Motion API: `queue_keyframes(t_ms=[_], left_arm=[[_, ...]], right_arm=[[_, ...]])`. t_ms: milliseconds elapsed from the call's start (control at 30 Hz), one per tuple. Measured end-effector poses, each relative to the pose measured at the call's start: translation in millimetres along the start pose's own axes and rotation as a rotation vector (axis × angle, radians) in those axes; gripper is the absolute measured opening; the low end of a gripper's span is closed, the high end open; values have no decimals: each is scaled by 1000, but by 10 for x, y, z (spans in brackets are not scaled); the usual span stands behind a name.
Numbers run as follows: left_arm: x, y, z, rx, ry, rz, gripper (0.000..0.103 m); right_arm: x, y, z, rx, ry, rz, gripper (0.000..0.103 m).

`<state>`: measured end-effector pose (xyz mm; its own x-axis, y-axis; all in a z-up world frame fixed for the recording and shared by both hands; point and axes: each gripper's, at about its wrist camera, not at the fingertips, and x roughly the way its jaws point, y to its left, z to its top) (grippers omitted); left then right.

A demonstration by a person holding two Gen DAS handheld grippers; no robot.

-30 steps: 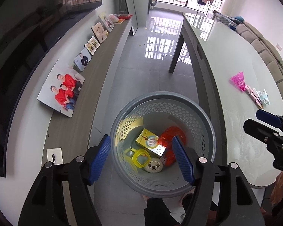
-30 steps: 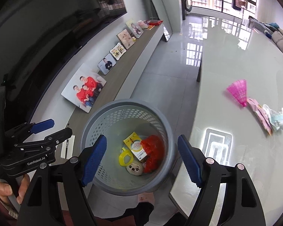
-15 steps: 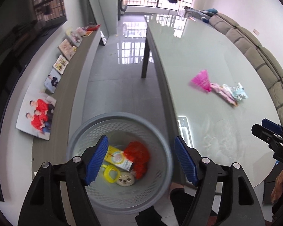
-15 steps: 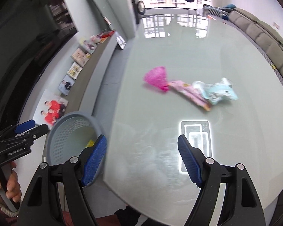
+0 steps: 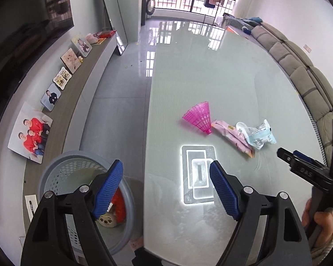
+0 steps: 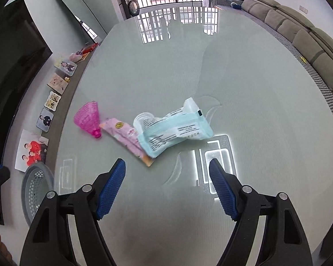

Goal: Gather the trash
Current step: 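Move both open tools back over the table toward the wrappers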

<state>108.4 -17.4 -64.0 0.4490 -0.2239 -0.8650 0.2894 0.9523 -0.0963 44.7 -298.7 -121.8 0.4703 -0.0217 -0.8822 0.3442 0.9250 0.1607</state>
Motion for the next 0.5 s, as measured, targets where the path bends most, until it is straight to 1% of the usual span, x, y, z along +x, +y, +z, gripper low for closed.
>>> queue_keyframes(t_ms=[133, 267, 400, 500], left_arm=[[41, -163, 6, 1, 3, 42, 79], [143, -182, -33, -10, 40, 75, 79], [192, -172, -46, -14, 54, 91, 79], [236, -203, -37, -15, 61, 92, 79]], right_arm=[[333, -131, 98, 27, 35, 34, 74], [544, -156, 97, 38, 67, 60, 74], [675, -197, 60, 54, 103, 53, 74], [692, -299, 49, 61, 107, 29, 74]])
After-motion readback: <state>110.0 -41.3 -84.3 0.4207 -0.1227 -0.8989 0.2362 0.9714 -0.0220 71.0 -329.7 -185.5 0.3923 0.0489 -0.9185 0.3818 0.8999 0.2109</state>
